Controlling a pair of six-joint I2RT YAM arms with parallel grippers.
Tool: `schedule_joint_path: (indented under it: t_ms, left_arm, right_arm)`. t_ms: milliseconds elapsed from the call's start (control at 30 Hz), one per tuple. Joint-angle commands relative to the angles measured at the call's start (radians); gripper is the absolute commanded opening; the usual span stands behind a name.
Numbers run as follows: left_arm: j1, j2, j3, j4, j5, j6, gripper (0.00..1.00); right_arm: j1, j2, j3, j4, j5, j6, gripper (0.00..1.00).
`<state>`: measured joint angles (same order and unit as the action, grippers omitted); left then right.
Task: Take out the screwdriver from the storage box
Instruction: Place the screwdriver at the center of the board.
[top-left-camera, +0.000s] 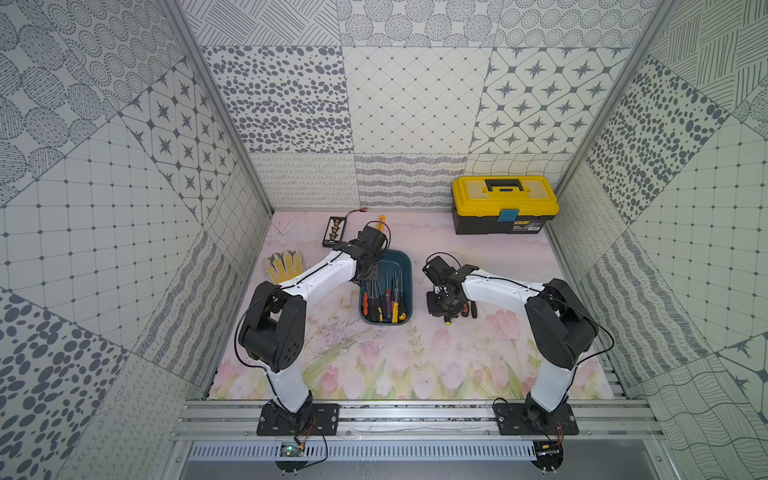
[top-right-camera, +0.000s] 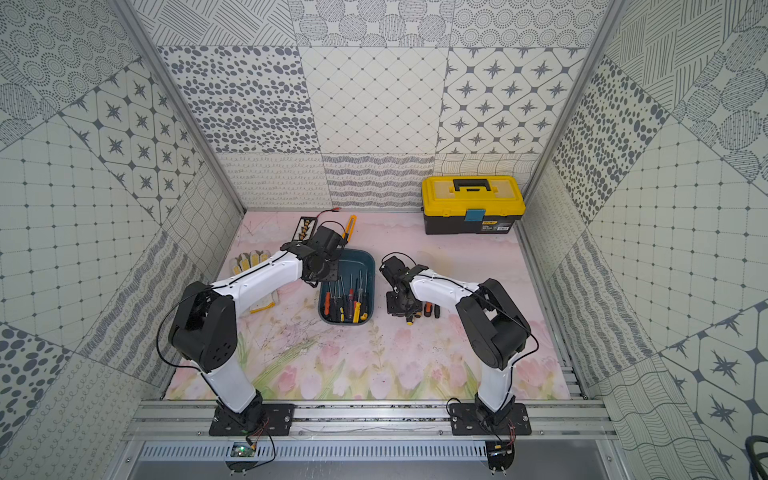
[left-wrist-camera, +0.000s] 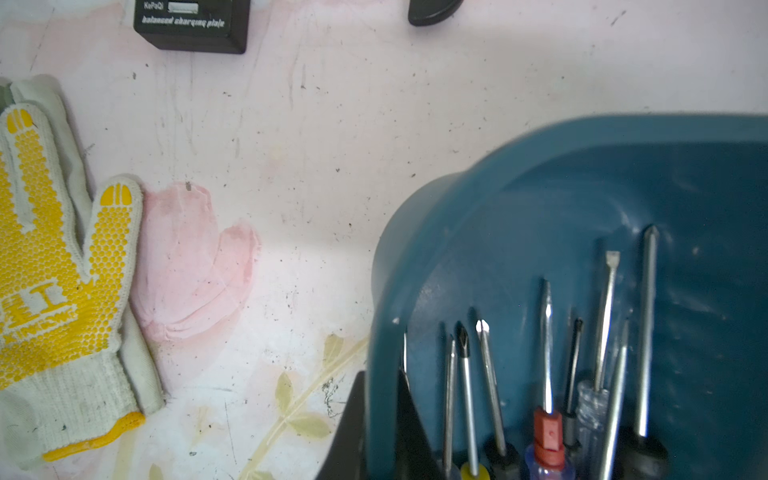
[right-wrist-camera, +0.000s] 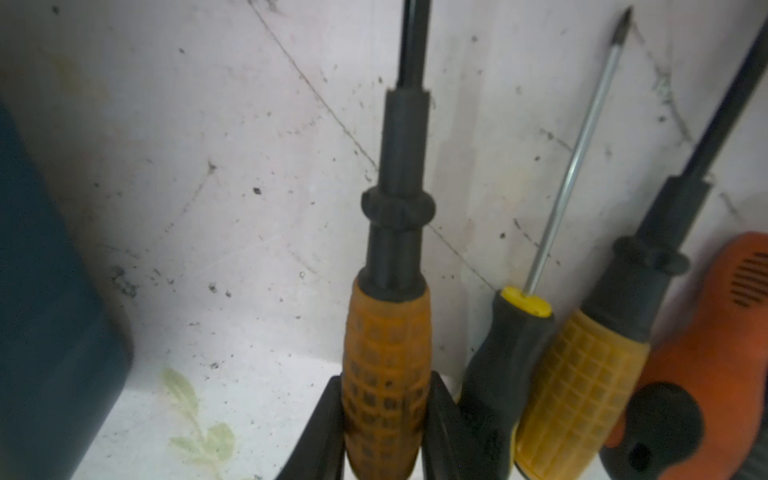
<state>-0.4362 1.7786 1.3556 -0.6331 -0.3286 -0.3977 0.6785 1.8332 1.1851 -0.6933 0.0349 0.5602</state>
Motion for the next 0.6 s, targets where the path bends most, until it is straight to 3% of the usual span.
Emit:
schedule_joint_path:
  t_ms: [0,167,433,567]
  left_arm:
    - [-0.001,-0.001,0.015,0.033,-0.039,-0.015,0.00]
    - [0.000,0.000,0.015,0.032,-0.040,-0.016,0.00]
    - [-0.001,-0.003,0.016,0.032,-0.041,-0.016,0.00]
    - [0.000,-0.001,0.016,0.032,-0.041,-0.016,0.00]
  right_arm:
    - [0.004,0.015,0.007,0.006,0.018,0.002,0.00]
    - [0.004,0.020,0.006,0.006,0.021,0.006,0.00]
    - [0.009,0.039,0.005,0.003,0.016,0.017,0.23]
    - [0.010,0.039,0.011,0.004,0.016,0.018,0.27]
